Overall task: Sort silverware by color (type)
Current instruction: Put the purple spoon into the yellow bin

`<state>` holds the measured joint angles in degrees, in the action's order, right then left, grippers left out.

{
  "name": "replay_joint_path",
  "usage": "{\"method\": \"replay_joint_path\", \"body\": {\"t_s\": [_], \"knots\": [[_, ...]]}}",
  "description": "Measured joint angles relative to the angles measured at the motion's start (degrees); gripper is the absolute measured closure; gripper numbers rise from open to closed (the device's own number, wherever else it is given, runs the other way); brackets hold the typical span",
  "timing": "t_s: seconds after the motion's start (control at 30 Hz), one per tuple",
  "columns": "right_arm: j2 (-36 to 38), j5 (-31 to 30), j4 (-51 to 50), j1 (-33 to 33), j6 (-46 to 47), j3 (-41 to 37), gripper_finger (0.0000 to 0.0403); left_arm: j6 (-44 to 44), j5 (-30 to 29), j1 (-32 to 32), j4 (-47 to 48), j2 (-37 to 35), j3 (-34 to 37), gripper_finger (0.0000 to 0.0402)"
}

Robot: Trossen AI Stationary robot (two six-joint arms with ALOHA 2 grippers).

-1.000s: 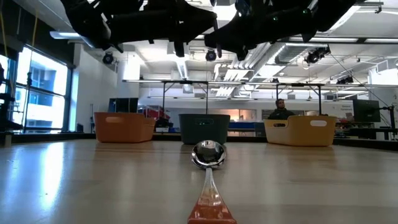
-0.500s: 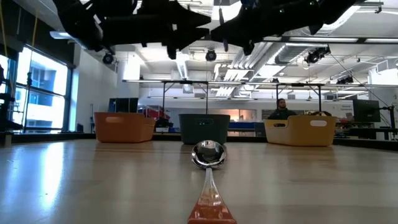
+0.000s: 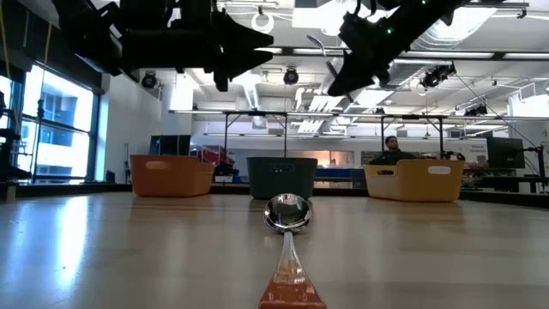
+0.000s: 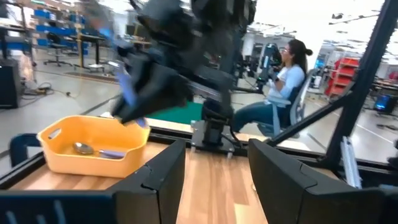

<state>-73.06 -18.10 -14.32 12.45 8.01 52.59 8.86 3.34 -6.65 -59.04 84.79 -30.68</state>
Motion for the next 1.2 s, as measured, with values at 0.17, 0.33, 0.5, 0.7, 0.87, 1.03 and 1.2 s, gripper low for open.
{"method": "replay_joint_path", "body": {"t_s": [0.17,0.33,0.5,0.7,0.87,1.03,1.2], "knots": [[0.0,-1.7,-15.8,7.5,2.0,7.1,0.0352,0.0,1.1,0.6,0.5,0.0,0.0,0.0238],[-0.1,-1.5,-27.6,16.7,2.2,11.0,0.0352,0.0,1.1,1.5,1.0,0.0,0.0,0.0238],[-1.3,0.5,-33.4,26.0,0.4,11.1,0.0353,-1.5,1.1,2.0,1.0,0.0,0.0,0.0238],[-6.1,6.2,-35.6,34.3,-1.6,11.1,0.0353,-1.5,1.1,2.1,1.1,0.0,0.0,0.0238],[-10.9,6.4,-39.4,36.4,0.3,11.1,0.0354,-1.5,1.2,2.8,1.7,0.0,0.0,0.0238],[-14.9,8.5,-42.6,36.4,2.6,11.0,0.0354,-1.5,1.3,3.1,2.3,0.0,0.0,0.0238],[-17.9,12.7,-43.5,36.4,3.6,11.0,0.0354,-1.5,1.2,3.1,2.4,0.0,0.0,0.0238]]}}
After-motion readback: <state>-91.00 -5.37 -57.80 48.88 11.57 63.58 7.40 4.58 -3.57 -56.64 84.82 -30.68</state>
